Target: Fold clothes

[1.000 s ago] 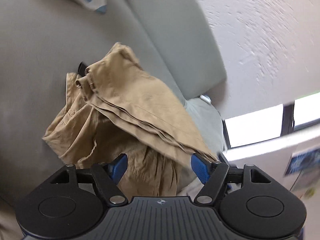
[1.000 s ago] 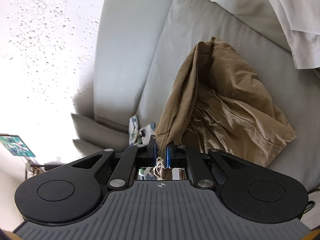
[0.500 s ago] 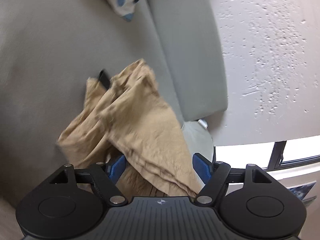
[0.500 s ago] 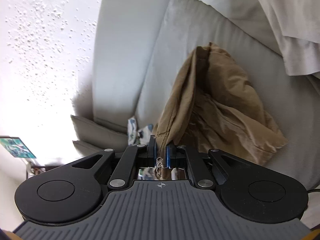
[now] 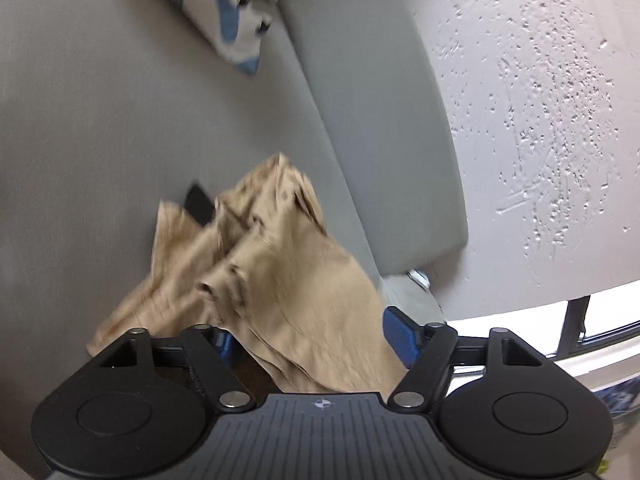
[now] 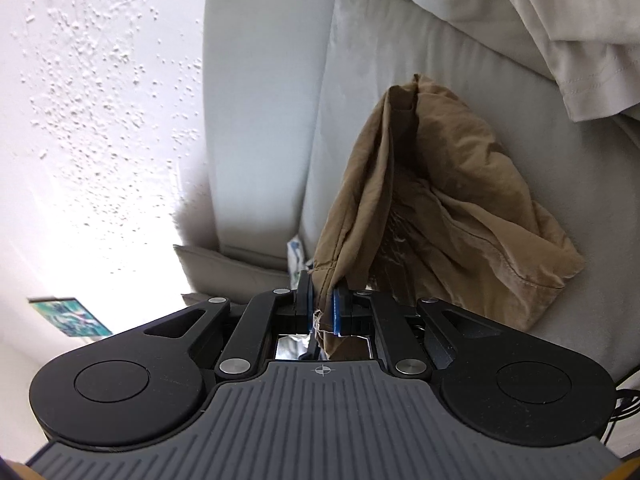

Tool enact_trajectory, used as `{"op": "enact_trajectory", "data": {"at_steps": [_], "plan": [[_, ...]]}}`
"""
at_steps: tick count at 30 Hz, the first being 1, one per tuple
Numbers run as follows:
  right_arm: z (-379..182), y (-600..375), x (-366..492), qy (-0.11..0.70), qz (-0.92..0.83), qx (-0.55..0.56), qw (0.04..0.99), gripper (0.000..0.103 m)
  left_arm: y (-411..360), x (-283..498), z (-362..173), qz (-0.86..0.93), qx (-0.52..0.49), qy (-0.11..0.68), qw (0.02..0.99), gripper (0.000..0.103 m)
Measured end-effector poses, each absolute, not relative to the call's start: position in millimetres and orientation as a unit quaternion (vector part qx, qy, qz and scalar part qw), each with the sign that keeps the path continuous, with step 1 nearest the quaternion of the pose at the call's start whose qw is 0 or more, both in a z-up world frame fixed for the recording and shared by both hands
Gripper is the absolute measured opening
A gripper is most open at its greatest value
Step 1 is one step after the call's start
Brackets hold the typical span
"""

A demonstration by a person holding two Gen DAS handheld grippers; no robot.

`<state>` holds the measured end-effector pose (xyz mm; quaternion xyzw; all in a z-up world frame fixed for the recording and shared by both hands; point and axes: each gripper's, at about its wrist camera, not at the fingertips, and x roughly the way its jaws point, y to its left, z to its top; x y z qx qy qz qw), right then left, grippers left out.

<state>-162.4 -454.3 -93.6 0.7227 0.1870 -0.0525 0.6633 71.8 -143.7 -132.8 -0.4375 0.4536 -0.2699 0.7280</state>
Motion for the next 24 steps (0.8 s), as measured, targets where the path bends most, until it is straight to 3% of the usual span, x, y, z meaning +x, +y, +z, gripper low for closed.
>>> {"op": "enact_trajectory", "data": {"at_steps": [4, 5, 6, 15, 20, 24], "plan": [[-95.2, -455.1, -162.1, 0.191, -0.055, 0.72, 0.665, 0.009, -140.9, 80.4, -123.2, -0.265, -0.409, 0.454, 0.746, 0.04], [-95.5, -455.3, -162.0, 0.192, -0.055, 0.719, 0.665, 0.009, -137.8, 81.1, -120.8, -0.265, -0.395, 0.457, 0.751, 0.029], [-95.3, -455.1, -161.5, 0.193, -0.056, 0.718, 0.667, 0.009, -135.1, 81.7, -118.1, -0.264, -0.38, 0.46, 0.758, 0.002], [-89.2, -454.8, -174.9, 0.24, -0.093, 0.654, 0.712, 0.009, -125.2, 47.5, -70.8, -0.295, -0.256, 0.451, 0.802, 0.001], [-98.6, -445.0, -184.1, 0.291, -0.12, 0.605, 0.732, 0.009, -119.5, 36.0, -110.4, -0.265, -0.23, 0.489, 0.799, 0.002], [-116.7, -430.7, -178.9, 0.326, -0.153, 0.567, 0.741, 0.009, -121.5, 27.6, -126.1, -0.261, -0.205, 0.472, 0.816, 0.003]]}}
